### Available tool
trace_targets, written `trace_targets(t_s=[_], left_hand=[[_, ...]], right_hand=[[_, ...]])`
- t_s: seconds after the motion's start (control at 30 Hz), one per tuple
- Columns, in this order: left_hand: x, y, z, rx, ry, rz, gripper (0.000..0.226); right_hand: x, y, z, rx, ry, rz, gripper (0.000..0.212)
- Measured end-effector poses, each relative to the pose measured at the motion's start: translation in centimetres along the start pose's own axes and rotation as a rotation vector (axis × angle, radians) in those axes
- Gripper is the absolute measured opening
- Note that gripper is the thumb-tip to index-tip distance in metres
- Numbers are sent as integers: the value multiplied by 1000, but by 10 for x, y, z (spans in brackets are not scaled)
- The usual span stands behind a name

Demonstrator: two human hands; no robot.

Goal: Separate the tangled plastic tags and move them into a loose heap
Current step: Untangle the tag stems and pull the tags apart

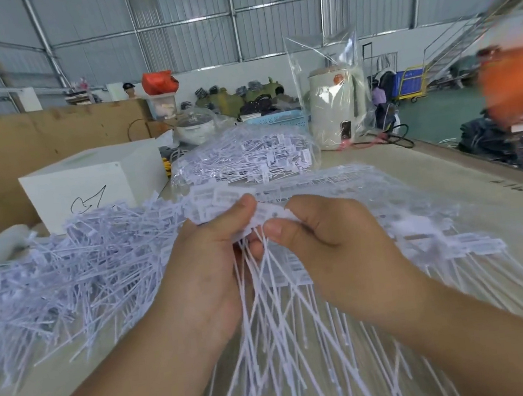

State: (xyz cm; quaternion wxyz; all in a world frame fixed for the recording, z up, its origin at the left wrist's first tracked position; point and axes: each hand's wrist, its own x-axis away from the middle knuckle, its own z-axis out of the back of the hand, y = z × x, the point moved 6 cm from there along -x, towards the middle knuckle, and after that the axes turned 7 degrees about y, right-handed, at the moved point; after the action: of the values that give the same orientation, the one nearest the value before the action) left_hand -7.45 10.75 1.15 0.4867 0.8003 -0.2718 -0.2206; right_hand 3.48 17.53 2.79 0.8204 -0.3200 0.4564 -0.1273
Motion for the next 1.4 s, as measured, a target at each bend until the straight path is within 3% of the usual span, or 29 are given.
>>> trace_targets(t_s=[0.13,0.23,0.37,0.47,0.63,0.77,0.93,1.13,1.27,1.33,1.4], left_hand=[[-4,1,8,28,83,22,8],[-11,3,21,33,164,56,5],[-10,9,15,-59,86,-67,8],[1,7,2,-174,-38,-156,14],[4,5,-5,-227,-167,-184,43],[7,0,-11,-223,-176,-196,42],[6,-12,-10,-240,-123,-143,32],[13,-4,-25,-212,-336,-166,36],[17,-13,-24,-461,-479,-140,58],[20,-16,-26,-624,-521,-209,45],[20,-12,-25,-741,-447,-322,27]], right_hand=[[2,-13,6,194,233,135,42],[-7,-2,33,1,367,61,42],[-7,9,24,-281,27,-50,23],[0,14,-3,-326,-215,-95,36],[7,15,-18,-366,-298,-146,17],[7,19,-21,-372,-160,-225,10],[6,19,-26,-607,-80,-349,14],[-2,24,-19,-773,18,-402,17],[-8,29,-4,-883,174,-359,20],[-9,33,0,-889,220,-380,26],[-9,36,-3,-877,201,-420,33]])
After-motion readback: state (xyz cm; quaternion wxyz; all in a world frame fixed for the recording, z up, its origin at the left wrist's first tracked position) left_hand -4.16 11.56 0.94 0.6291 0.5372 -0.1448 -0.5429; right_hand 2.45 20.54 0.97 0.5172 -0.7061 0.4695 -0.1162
